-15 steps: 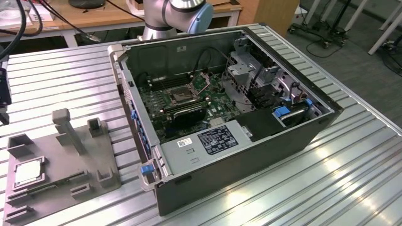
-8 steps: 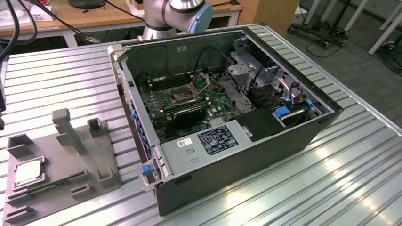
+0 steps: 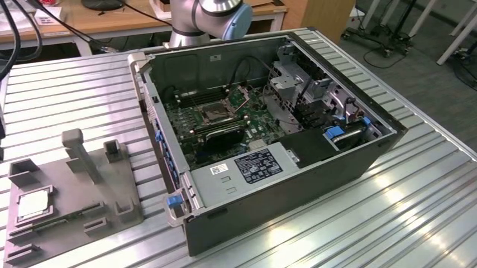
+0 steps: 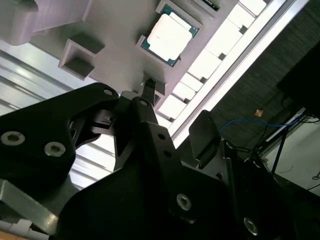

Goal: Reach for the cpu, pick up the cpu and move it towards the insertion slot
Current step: 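Reach for the cpu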

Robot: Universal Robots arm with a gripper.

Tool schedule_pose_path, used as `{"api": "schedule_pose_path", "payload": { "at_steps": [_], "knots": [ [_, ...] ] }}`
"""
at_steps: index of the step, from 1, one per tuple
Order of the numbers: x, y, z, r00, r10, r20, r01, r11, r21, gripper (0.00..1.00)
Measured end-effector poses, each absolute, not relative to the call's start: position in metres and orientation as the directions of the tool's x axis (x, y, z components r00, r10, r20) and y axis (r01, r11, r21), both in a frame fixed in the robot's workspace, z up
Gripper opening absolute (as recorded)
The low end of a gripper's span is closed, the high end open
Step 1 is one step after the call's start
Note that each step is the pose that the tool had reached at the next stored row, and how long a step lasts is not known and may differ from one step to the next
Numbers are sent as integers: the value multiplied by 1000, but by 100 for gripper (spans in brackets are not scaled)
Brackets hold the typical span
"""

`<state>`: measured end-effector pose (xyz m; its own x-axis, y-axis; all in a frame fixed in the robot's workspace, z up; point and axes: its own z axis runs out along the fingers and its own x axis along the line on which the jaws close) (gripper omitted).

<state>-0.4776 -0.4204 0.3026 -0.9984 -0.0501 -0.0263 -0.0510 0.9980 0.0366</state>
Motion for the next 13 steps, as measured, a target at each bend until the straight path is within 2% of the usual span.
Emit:
{"api": "schedule_pose_path", "payload": {
  "at_steps": [6,7,8,9,13],
  "knots": [
    [-478,-420,299,-998,-50,-26,-51,998,37,56],
    [-478,-420,299,-998,-50,-26,-51,998,36,62],
    [-478,-420,299,-998,-50,-26,-51,998,36,62],
    [-478,-420,299,-998,-50,-27,-51,998,36,68],
    [-478,-420,299,-998,-50,-27,-51,998,37,68]
  ]
}}
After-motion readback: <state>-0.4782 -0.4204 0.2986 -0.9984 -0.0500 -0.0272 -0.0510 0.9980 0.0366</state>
